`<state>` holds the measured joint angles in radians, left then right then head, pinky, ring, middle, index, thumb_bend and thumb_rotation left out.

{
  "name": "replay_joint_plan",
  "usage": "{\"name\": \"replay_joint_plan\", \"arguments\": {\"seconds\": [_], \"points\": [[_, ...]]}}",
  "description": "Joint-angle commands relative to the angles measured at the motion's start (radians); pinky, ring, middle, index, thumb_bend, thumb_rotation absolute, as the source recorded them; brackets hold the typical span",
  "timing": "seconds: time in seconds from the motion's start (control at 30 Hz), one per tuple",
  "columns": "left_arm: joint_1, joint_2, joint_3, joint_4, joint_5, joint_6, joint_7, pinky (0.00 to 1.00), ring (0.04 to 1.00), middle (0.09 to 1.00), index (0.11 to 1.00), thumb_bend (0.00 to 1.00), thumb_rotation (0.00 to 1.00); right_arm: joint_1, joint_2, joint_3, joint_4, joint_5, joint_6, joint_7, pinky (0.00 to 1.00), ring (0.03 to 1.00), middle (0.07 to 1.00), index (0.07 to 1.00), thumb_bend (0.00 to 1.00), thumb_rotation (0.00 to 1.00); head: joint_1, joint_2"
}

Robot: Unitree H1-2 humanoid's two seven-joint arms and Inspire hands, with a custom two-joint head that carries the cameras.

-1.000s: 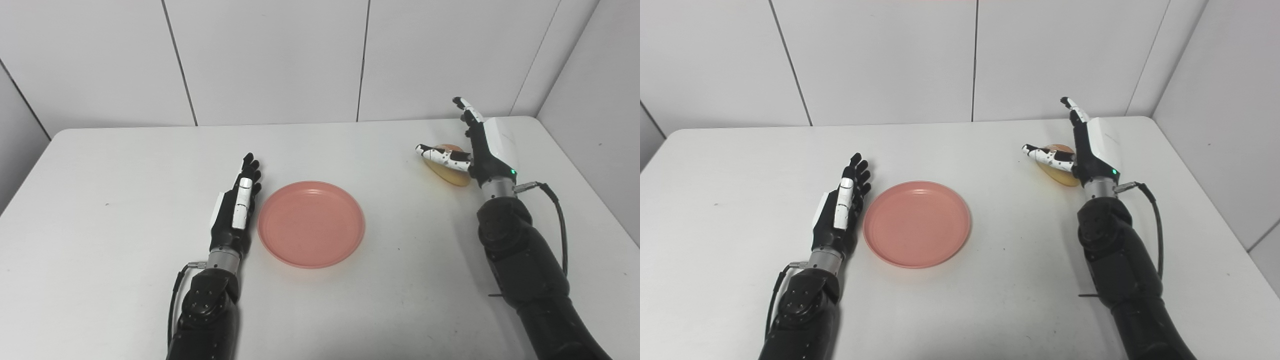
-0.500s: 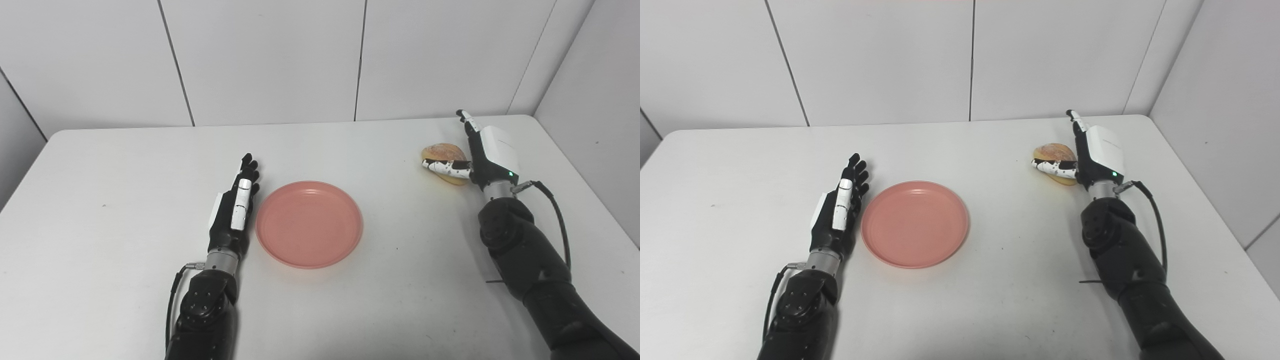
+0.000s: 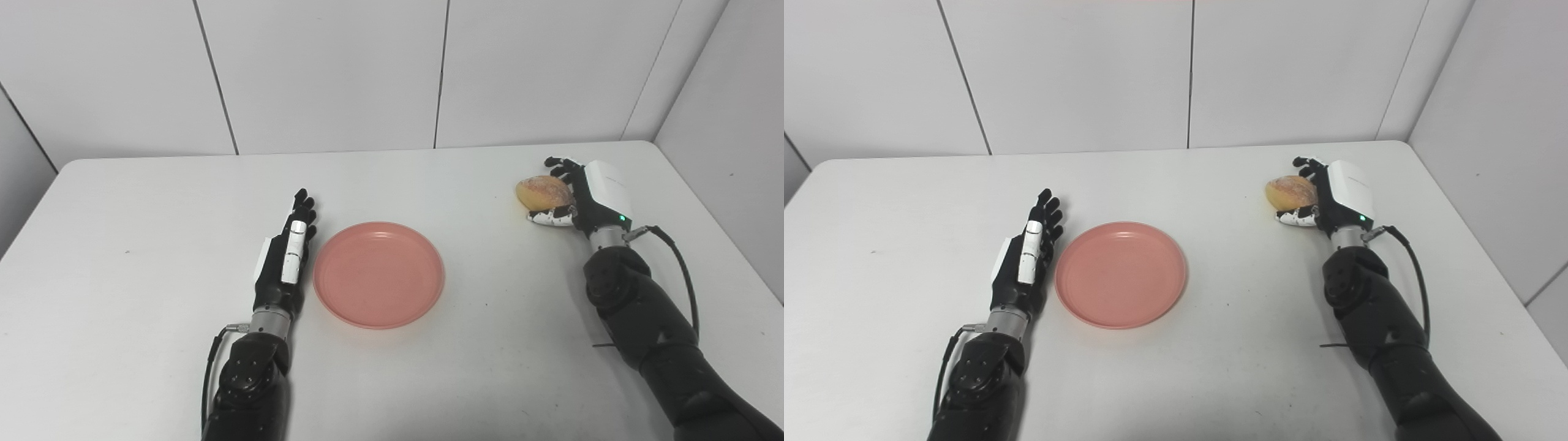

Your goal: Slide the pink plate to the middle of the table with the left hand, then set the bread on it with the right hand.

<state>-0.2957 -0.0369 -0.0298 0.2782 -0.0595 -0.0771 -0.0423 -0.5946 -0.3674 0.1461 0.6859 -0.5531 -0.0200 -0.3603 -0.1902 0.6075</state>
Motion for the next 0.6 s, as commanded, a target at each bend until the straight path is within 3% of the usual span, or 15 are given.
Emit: {"name": "replay_joint_plan", "arguments": {"seconds": [0.0,0.4,0.57], "points": [[-0.003,-0.001,-0.002,-0.011,0.008,-0.025,-0.002,1.0,1.0,1.0,1.0,0.67,1.0,-0.038,-0.008,-0.012,-0.035,0.01,-0.054,-0.032,0.3,0.389,0.436,0.542,0.52,0.0,0.0,-0.001],[-0.003,0.002,-0.003,-0.008,-0.004,-0.02,-0.014,1.0,1.0,1.0,1.0,0.68,1.0,-0.027,-0.007,-0.015,-0.068,0.031,-0.063,-0.046,0.32,0.394,0.426,0.538,0.52,0.0,0.008,-0.004],[-0.002,0.001,-0.005,-0.011,0.005,-0.018,-0.01,1.0,1.0,1.0,1.0,0.68,1.0,-0.003,0.006,-0.022,-0.15,0.041,-0.093,-0.048,0.34,0.417,0.438,0.536,0.52,0.0,0.004,-0.003]]}}
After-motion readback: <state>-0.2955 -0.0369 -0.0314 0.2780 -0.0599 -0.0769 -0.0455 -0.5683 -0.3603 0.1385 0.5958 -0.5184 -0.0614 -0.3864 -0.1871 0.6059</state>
